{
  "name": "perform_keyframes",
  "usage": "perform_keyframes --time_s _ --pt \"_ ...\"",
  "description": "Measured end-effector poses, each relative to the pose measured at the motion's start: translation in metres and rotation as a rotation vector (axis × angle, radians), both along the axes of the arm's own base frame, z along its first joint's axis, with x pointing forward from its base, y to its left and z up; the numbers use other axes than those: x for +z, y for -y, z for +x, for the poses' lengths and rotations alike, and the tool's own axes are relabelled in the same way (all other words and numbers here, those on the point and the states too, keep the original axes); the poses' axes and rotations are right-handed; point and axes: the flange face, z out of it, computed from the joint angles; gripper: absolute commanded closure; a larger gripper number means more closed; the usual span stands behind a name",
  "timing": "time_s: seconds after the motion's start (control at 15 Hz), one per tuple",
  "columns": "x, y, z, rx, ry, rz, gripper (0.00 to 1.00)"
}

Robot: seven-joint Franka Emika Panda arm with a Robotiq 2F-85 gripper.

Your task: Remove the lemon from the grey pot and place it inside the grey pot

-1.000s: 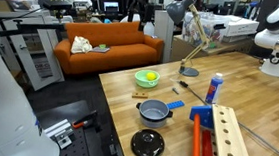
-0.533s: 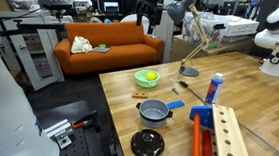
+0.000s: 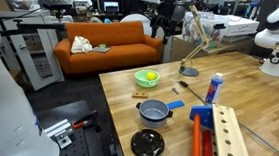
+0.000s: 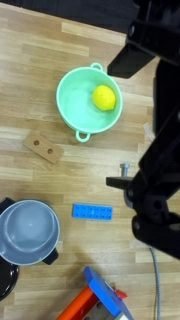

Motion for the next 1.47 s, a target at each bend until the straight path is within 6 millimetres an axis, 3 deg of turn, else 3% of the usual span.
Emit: perform_keyframes --time_s 0.8,1.27,1.47 --pt "0.000 -0.003 0.004 -0.025 0.007 -0.036 0.00" --pt "-0.032 -0.041 0.025 -0.177 -0.067 -0.004 0.00" --pt "-0.036 -0.049 0.035 -0.212 -0.072 0.014 0.00"
